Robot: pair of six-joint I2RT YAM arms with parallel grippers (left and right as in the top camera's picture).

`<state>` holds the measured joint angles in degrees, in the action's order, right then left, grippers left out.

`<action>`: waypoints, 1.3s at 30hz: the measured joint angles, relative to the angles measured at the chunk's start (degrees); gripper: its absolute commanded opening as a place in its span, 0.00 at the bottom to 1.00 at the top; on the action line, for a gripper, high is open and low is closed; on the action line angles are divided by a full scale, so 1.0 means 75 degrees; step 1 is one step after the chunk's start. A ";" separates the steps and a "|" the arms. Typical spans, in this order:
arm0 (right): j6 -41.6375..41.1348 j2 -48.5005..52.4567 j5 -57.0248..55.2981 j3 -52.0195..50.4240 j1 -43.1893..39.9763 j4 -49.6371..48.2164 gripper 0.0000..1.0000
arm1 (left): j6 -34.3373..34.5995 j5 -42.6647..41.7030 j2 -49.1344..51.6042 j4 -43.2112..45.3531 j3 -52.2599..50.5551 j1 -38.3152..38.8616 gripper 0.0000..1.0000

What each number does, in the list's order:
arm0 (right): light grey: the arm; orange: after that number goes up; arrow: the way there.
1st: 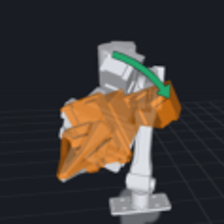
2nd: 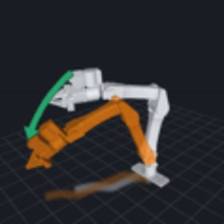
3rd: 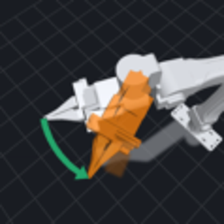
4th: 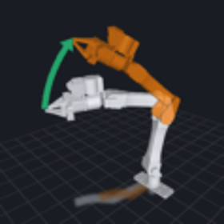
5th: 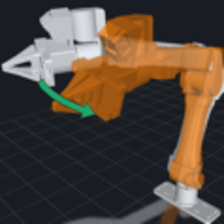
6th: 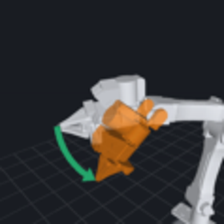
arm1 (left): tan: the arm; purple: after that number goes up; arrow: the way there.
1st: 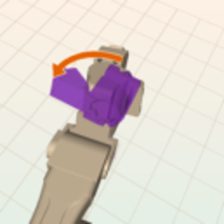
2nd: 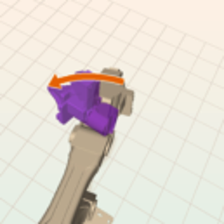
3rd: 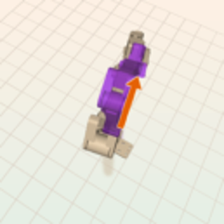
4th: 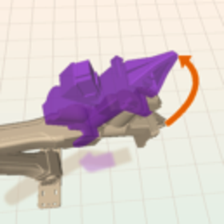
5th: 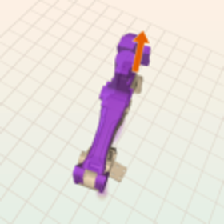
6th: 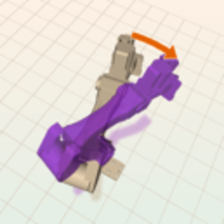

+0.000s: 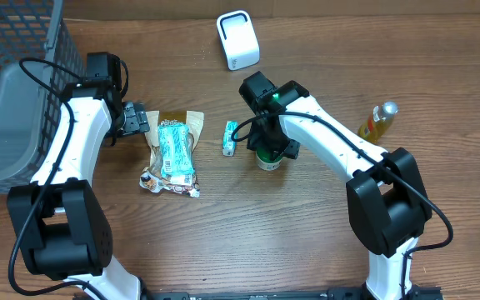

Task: Scan the item barcode

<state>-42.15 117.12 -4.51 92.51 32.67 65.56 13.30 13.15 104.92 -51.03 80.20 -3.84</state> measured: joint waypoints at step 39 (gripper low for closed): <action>0.0813 0.0411 0.0181 -0.0294 0.0000 -0.0440 0.76 | 0.0000 0.0000 0.0000 0.0000 0.0000 0.0000 1.00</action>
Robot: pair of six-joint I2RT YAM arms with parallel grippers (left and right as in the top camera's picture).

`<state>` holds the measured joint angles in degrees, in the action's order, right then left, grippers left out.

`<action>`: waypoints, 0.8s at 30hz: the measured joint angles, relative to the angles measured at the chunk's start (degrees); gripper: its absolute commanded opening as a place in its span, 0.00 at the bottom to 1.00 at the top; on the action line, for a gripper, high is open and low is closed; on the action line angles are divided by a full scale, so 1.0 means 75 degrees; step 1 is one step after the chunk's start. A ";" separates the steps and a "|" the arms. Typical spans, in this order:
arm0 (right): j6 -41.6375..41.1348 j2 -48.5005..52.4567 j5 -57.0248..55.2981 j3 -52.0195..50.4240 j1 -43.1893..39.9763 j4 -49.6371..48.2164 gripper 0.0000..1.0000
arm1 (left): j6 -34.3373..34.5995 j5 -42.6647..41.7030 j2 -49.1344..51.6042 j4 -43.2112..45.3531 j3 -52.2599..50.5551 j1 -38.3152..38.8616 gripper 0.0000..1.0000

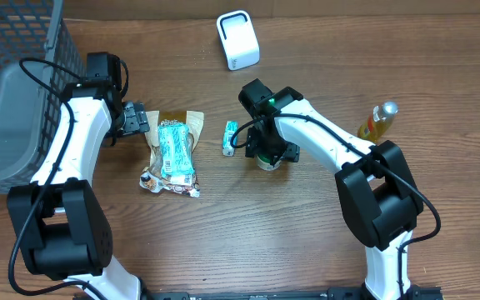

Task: Scan the item barcode

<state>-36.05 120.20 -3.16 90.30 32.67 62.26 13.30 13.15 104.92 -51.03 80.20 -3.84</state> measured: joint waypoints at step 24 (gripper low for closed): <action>0.0006 0.0000 -0.0009 0.0000 0.0000 0.0041 0.77 | 0.0000 0.0000 0.0000 0.0000 0.0000 0.0000 1.00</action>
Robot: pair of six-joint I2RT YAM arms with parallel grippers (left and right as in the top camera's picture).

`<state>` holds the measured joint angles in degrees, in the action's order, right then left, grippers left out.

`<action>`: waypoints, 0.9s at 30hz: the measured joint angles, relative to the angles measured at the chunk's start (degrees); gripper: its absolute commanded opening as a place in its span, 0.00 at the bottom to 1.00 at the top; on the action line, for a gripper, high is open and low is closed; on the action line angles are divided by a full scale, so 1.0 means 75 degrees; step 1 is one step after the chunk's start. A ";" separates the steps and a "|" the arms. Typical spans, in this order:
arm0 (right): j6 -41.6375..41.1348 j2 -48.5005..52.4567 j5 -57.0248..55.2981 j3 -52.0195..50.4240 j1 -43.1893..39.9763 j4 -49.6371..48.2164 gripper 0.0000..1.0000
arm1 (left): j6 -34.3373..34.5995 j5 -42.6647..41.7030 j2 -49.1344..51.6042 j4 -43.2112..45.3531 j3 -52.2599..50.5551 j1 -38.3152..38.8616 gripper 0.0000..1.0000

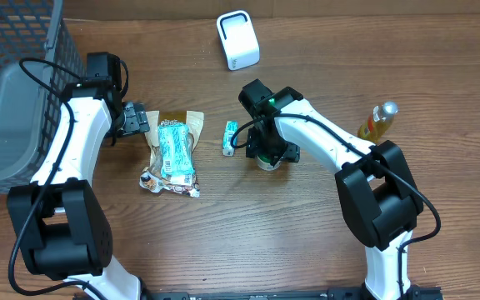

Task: Scan the item barcode

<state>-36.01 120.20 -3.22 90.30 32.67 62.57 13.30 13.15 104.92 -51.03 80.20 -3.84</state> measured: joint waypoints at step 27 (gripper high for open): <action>0.0006 0.0000 -0.0003 0.0000 0.0000 -0.0166 0.82 | 0.0000 0.0000 0.0000 0.0000 0.0000 0.0000 1.00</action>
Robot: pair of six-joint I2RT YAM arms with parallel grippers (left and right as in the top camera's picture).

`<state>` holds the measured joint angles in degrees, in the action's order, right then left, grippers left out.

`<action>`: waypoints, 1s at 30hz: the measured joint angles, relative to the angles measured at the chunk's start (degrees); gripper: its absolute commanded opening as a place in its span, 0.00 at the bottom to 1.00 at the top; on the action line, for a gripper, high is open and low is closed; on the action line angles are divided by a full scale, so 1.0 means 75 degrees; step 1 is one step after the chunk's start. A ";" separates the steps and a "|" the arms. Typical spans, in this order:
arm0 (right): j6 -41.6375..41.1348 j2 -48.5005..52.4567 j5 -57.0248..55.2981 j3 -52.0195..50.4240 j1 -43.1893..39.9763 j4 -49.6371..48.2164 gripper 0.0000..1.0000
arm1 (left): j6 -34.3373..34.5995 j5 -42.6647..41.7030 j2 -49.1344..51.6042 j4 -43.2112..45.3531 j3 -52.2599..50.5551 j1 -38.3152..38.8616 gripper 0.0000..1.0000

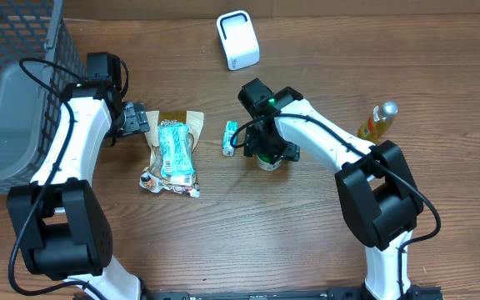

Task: Scan the item barcode

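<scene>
A white barcode scanner [237, 39] stands at the back middle of the table. A small green packet [230, 137] lies near the centre. Just right of it, my right gripper [259, 147] points down over a small round green-and-white cup [267, 162]; the wrist hides its fingers, so whether they hold the cup cannot be told. My left gripper [137, 119] rests low at the left, its fingers spread open beside the top edge of a brown snack bag [192, 125] with a teal packet [173, 148] lying on it.
A grey wire basket [7, 92] fills the far left corner. A yellow bottle [377, 121] stands at the right, behind my right arm's elbow. The wooden table's back edge runs just beyond the scanner.
At first my right gripper was down over the round cup with its elbow farther to the right. By the second moment the elbow had swung slightly left while the gripper stayed at the cup. Both arms and all items have held still from then on.
</scene>
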<state>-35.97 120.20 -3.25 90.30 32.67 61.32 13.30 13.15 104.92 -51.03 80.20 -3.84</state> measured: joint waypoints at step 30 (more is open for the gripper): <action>0.0023 0.0000 0.0003 0.0000 -0.0003 0.0102 0.82 | 0.0000 0.0000 0.0000 0.0000 0.0000 0.0000 1.00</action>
<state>-35.79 120.20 -3.22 90.30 32.64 62.08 13.30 13.15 104.92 -51.03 80.20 -3.84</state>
